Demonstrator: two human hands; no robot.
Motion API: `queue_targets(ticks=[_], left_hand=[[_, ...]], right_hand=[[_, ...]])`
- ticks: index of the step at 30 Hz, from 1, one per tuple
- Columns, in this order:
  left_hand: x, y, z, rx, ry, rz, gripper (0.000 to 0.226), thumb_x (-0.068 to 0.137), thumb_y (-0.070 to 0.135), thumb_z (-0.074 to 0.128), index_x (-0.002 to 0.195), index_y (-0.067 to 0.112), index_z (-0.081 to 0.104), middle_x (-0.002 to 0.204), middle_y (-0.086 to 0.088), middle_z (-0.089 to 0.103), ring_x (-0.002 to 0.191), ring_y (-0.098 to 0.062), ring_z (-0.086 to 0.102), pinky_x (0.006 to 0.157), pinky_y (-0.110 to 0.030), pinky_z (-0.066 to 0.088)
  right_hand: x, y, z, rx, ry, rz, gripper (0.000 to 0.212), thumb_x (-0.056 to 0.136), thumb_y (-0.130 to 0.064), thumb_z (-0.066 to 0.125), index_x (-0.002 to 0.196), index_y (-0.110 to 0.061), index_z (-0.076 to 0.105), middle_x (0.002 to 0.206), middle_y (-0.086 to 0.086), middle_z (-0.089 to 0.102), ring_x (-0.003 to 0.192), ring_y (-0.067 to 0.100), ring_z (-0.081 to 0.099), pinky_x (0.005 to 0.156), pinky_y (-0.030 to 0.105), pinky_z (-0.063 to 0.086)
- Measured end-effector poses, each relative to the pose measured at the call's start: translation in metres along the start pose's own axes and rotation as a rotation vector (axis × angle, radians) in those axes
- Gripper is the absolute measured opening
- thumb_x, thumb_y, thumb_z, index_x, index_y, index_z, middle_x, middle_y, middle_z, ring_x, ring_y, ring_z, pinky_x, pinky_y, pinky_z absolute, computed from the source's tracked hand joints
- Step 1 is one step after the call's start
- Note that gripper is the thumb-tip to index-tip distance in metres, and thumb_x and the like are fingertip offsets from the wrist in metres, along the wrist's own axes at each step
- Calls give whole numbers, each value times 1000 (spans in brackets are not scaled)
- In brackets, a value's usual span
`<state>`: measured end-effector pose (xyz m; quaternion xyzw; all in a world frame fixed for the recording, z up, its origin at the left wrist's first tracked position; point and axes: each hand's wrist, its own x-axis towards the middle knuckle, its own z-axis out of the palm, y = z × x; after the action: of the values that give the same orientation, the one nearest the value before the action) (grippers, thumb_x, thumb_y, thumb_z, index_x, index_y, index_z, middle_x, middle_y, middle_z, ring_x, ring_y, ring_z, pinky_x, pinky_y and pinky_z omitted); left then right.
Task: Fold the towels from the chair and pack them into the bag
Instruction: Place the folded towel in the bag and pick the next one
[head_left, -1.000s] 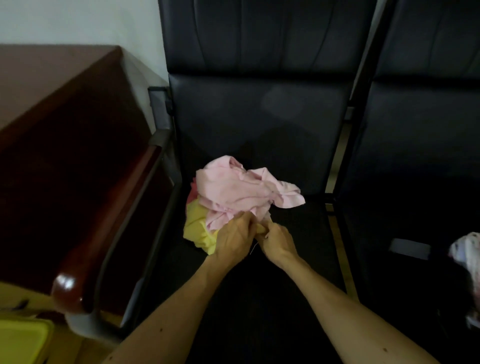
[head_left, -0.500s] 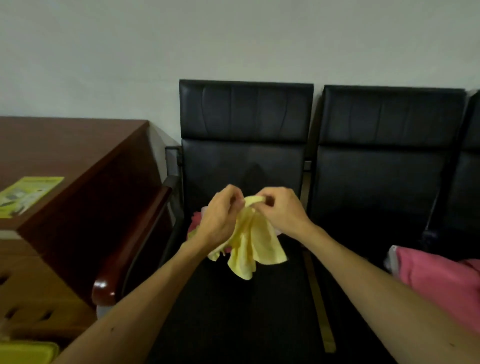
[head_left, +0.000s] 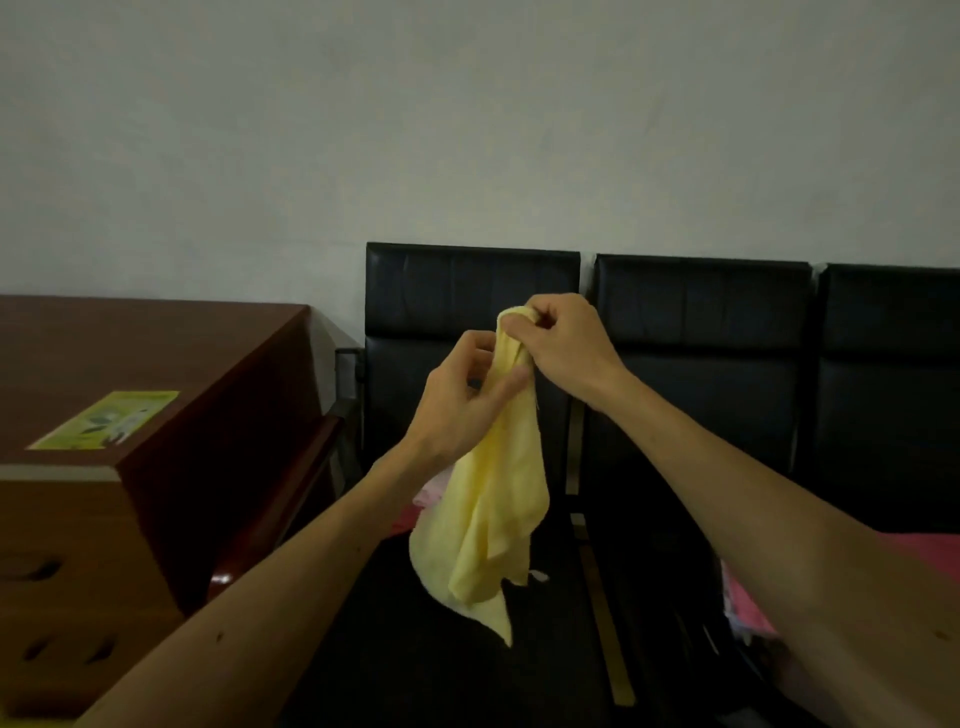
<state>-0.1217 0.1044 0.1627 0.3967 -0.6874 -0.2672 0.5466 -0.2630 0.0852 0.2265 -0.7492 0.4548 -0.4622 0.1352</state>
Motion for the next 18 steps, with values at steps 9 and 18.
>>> queue_targets(ticks=[9, 18], left_hand=[[-12, 65, 6, -174, -64, 109, 21, 98, 11, 56, 116, 6, 64, 102, -13, 71, 93, -28, 71, 79, -44, 61], [-27, 122, 3, -314, 61, -29, 9, 93, 21, 69, 99, 16, 66, 93, -2, 70, 85, -14, 70, 73, -29, 59]], right_hand=[[-40, -50, -41, 96, -124, 42, 43, 76, -53, 75, 93, -19, 56, 89, -4, 59, 78, 8, 59, 69, 22, 49], [-121, -33, -59, 262, -368, 244, 28, 83, -29, 77, 109, -21, 68, 100, -6, 75, 90, 9, 72, 82, 31, 59]])
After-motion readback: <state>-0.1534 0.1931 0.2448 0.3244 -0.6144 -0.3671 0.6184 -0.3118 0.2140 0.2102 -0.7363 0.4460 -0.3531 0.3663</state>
